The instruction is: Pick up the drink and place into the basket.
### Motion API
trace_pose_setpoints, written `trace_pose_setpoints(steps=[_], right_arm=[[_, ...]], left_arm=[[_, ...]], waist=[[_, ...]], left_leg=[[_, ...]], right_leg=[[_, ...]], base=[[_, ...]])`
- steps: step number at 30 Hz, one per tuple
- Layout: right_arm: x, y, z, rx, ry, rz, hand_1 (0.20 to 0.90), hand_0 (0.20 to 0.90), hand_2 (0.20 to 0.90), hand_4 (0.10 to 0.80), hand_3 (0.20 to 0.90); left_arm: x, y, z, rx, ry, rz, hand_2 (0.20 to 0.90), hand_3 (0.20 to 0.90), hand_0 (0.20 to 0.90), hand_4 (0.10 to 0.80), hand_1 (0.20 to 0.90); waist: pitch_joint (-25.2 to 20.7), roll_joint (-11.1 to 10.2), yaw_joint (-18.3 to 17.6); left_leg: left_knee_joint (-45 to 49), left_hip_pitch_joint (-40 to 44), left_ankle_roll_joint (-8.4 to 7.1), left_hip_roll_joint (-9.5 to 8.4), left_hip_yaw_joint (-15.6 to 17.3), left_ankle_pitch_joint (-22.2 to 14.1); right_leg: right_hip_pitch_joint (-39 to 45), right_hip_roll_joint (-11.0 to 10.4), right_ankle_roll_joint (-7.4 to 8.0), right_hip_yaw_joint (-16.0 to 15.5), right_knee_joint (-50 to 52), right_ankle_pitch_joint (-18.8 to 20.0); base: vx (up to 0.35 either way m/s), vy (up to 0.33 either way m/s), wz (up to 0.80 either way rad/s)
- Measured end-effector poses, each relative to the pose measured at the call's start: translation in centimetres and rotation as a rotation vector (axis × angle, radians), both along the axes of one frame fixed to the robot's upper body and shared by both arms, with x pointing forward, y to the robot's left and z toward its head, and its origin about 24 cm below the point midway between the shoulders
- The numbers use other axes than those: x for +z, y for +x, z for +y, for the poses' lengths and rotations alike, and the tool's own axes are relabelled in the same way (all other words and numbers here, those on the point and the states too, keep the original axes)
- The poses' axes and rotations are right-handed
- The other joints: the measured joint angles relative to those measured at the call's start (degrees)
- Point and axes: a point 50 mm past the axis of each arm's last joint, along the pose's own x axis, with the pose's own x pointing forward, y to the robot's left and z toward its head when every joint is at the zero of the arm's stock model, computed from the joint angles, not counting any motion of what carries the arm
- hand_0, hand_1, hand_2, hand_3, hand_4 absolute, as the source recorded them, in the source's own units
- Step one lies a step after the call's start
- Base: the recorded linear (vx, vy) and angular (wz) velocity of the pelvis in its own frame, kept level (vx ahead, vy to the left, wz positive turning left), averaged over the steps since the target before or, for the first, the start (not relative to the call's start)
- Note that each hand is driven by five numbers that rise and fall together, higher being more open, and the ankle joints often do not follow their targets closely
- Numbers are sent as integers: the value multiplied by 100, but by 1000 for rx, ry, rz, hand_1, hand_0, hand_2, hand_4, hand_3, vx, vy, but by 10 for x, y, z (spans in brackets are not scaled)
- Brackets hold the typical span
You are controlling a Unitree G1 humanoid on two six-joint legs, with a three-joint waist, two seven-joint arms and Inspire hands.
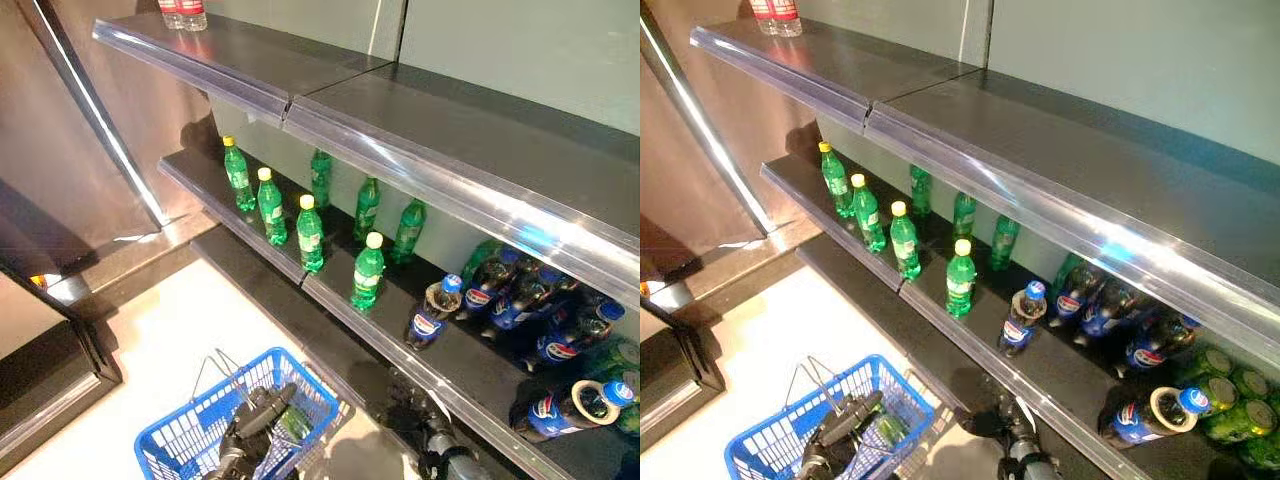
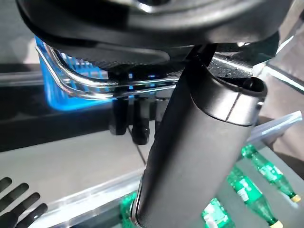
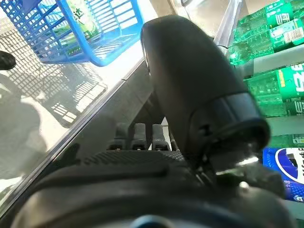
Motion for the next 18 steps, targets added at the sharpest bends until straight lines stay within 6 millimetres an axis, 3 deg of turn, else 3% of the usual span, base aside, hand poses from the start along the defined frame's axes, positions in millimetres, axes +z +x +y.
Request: trace_pose_setpoints(steps=[18], right_arm=[[-2,-1,0,9,-4,19,900,900,900,800,900]], left_arm=[[0,-1,0,5,-19,-11,300,200,300,100,300]], waist=[[-3,3,2]], left_leg=[[0,0,0,0,0,0]], right_leg=[[0,1,0,0,-2,0]], base=[[0,0,0]])
